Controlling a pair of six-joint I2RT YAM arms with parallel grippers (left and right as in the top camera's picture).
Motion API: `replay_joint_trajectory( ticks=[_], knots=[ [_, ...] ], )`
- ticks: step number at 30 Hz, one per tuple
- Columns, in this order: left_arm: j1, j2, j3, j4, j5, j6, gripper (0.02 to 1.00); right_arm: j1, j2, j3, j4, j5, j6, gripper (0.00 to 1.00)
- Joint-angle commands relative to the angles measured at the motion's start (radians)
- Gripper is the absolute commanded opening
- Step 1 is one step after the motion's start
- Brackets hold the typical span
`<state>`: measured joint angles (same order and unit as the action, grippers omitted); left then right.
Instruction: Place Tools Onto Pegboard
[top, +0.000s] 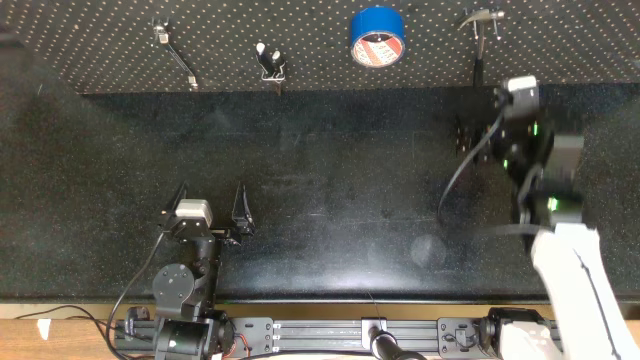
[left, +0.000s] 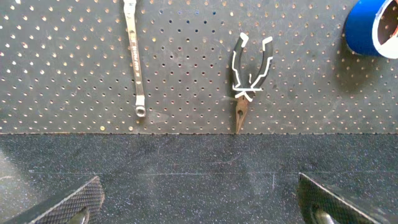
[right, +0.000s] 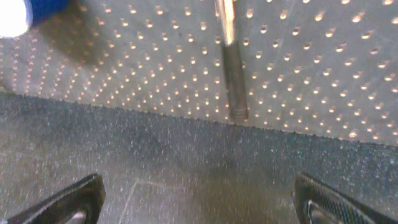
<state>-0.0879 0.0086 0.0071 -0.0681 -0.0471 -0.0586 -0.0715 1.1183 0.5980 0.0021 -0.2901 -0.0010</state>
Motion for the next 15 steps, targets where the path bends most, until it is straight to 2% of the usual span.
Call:
replay_joint_trajectory(
  ticks=[1, 4, 11, 13, 15],
  knots=[
    [-0.004, -0.005, -0.002, -0.007, -0.001, -0.015, 0.998, 0.005, -0.333, -0.365, 0.246, 0.002, 0.008, 0.976],
    [-0.004, -0.005, -0.002, -0.007, -0.002, -0.015, 0.996, 0.005, -0.547, -0.593, 0.455, 0.017, 0.008, 0.976],
    [-0.004, -0.005, -0.002, -0.007, -0.002, -0.015, 0.998, 0.003, -0.780, -0.594, 0.270, 0.050, 0.009, 0.976],
    [-0.004, -0.005, -0.002, -0.007, -0.001, -0.015, 0.998, 0.023, -0.913, -0.594, 0.122, 0.177, 0.130, 0.976],
    [-0.004, -0.005, -0.002, -0.007, -0.002, -0.015, 0.996, 0.033, -0.962, -0.594, 0.070, 0.201, 0.143, 0.976]
  ],
)
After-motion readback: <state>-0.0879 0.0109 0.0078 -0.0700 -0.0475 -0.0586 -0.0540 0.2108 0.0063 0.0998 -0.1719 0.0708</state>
